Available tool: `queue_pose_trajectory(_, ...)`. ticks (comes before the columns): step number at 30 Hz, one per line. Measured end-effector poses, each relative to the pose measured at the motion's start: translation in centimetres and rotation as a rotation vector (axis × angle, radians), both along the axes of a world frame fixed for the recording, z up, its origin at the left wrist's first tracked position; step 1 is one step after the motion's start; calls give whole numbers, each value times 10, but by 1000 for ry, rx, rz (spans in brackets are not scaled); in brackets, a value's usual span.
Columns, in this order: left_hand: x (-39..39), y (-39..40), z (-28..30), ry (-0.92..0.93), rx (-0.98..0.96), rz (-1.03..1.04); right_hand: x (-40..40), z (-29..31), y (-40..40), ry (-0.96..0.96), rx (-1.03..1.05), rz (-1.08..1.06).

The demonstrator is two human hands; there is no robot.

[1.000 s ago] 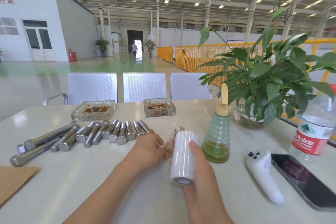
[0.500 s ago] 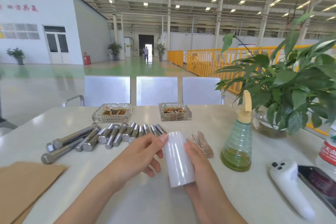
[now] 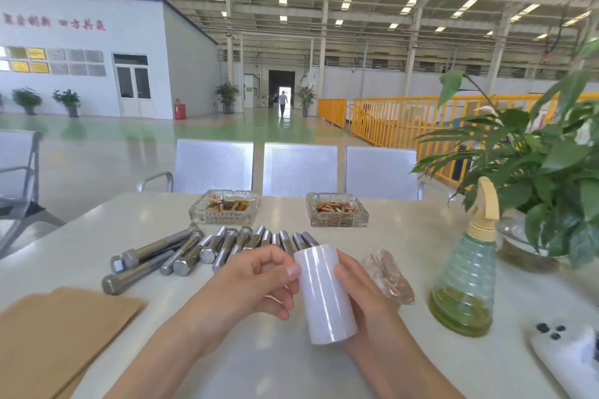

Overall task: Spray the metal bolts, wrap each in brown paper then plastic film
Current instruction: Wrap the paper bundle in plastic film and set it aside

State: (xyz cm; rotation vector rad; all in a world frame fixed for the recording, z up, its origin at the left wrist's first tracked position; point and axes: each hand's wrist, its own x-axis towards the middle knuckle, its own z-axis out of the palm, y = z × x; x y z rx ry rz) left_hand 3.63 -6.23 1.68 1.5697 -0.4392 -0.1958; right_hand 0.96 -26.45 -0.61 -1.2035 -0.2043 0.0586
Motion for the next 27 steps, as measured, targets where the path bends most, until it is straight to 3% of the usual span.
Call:
queue_pose_trajectory(15, -18, -13, 6, -64, 100, 174, -2, -12, -5, -70, -159, -43)
queue_pose_trajectory(27, -22, -24, -2, -168, 152, 392, -15, -6, 2, -200, -343, -217)
